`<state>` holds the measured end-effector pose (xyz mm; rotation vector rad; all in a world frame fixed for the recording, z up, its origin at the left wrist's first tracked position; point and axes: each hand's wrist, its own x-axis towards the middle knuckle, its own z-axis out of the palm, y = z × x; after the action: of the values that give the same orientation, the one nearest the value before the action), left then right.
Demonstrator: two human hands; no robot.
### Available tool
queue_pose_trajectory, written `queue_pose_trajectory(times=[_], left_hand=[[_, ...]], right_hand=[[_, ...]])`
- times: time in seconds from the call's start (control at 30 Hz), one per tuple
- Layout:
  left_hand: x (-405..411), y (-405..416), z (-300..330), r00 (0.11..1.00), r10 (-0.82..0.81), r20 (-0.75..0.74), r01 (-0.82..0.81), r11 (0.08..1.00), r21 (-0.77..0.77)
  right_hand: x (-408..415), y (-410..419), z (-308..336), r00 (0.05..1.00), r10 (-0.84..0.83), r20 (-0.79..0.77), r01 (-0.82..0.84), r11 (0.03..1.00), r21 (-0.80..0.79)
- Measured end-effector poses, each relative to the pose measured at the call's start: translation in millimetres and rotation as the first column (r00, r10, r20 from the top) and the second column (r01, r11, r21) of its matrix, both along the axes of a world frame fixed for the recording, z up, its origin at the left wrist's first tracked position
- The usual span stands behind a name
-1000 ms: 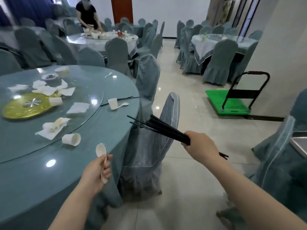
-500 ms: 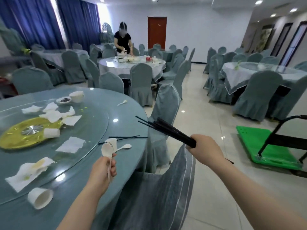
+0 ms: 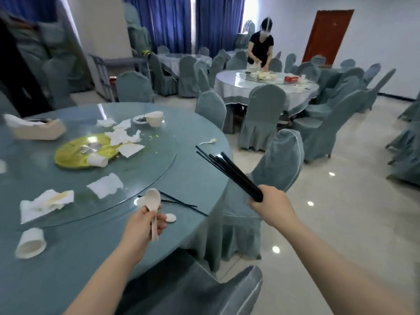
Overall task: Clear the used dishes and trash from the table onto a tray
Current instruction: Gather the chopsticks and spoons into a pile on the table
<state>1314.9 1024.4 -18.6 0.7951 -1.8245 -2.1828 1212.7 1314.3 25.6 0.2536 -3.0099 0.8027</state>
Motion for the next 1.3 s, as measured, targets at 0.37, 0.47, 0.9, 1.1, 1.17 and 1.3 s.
queue_pose_trajectory(times=[0.37,0.47,0.9,1.1,1.17,1.3], left_hand=[[4,0,-40,0.919,0.338,0.204,-0.301,0.934,-0.190],[-5,-11,-60,0.902,0.336,0.270,-0.277,0.932,-0.233],[-67,-31,-136,0.781,0.105,0.616,0.450,0.589,-0.671],[-93,-38,-155,0.700,0.217,0.681,0.588,0.367,-0.721],[-102,-36,-154,0.741,0.203,0.640,0.579,0.287,-0.763],[-121,-33,-150,0.808,0.194,0.556,0.553,0.072,-0.830]], right_hand=[[-98,-63,-45,0.928,0.348,0.131,-0.354,0.935,0.022],[-112,-84,-68,0.911,0.366,0.189,-0.379,0.925,0.037],[-187,-177,-165,0.795,0.474,0.379,-0.538,0.839,0.078],[-218,-226,-200,0.714,0.599,0.364,-0.658,0.751,0.054],[-226,-236,-206,0.685,0.607,0.403,-0.680,0.731,0.057],[-244,-244,-212,0.663,0.605,0.440,-0.698,0.712,0.073]])
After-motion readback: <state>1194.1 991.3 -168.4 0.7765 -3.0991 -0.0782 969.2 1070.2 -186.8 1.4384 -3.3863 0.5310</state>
